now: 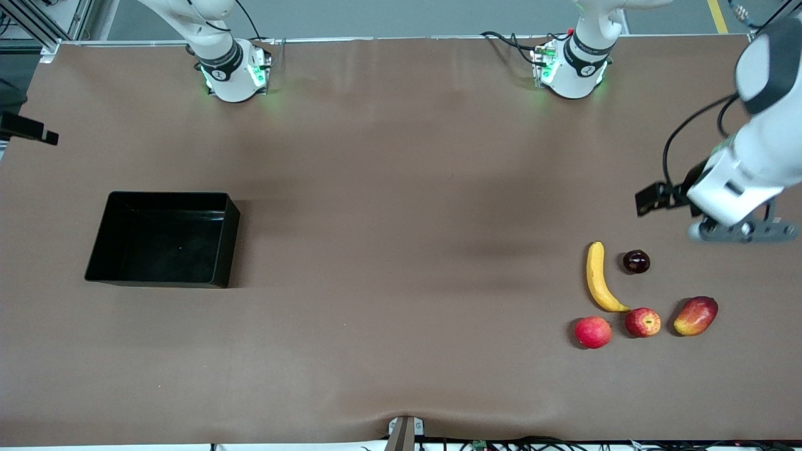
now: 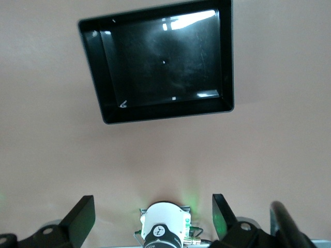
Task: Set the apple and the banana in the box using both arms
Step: 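Lower the left gripper over the red apple while the right gripper reaches the tray, then close the left gripper on the apple while the right gripper grips the tray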
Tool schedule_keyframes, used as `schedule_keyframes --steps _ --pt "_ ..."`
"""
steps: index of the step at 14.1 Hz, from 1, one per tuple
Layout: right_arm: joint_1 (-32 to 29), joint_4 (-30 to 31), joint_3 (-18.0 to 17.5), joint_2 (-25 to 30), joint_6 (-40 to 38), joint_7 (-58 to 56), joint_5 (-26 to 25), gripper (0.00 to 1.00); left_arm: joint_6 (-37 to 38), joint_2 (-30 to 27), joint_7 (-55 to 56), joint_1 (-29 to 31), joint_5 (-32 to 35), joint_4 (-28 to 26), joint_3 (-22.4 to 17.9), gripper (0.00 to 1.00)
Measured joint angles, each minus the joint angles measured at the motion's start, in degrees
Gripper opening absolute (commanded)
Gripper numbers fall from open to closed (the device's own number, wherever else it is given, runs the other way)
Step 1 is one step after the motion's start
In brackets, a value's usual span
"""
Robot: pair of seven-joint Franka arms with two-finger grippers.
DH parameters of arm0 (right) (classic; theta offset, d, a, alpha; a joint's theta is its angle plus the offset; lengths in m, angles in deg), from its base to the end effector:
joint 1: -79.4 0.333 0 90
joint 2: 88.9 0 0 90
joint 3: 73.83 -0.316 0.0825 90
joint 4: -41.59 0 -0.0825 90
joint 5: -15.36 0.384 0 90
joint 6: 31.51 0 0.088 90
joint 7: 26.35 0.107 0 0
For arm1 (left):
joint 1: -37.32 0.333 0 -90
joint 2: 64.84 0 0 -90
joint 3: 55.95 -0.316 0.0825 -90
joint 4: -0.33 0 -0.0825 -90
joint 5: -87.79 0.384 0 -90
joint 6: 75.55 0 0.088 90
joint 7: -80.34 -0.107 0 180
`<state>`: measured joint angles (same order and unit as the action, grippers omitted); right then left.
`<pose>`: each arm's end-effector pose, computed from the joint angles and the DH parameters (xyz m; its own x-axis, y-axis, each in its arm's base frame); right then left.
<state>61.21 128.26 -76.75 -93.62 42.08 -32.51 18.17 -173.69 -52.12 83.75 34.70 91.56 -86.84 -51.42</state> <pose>0.5273 -0.1387 0.5858 0.9455 -0.1316 -0.2977 -0.1638 -0.9828 -0.0856 0.6236 -0.0674 0.5292 0.9970 -0.0731 -0.0271 -0.0744 -0.9960 -0.0491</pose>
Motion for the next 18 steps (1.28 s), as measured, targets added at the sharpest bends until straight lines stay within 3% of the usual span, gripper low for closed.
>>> schedule_keyframes --steps 2,5,9,12,15,18 --pt "-1.4 0.8 0.0 -3.9 4.1 -0.5 0.0 1.0 -4.5 3.5 -2.9 0.6 1.3 0.0 -0.1 1.0" --pt "-3.5 4.2 0.1 -8.2 16.4 -7.8 0.0 1.0 -10.9 8.3 -7.2 2.1 1.6 0.0 -0.1 1.0" --pt "-6.8 15.4 0.2 -10.2 33.7 -17.3 0.0 1.0 -18.7 14.3 -17.2 5.1 1.6 0.2 -0.2 1.0" --pt "-8.6 20.4 0.3 -12.3 41.7 -22.6 0.0 1.0 -21.3 17.9 -21.3 6.4 1.6 2.0 -0.2 1.0" --pt "-12.1 22.5 0.4 -15.8 45.9 -24.9 -0.1 0.78 -25.8 21.8 -23.5 7.4 1.6 4.0 -0.3 1.0" --pt "-12.7 26.9 0.2 -16.8 53.7 -25.2 -0.1 0.19 -30.5 26.0 -23.6 9.2 1.6 5.6 -0.3 1.0"
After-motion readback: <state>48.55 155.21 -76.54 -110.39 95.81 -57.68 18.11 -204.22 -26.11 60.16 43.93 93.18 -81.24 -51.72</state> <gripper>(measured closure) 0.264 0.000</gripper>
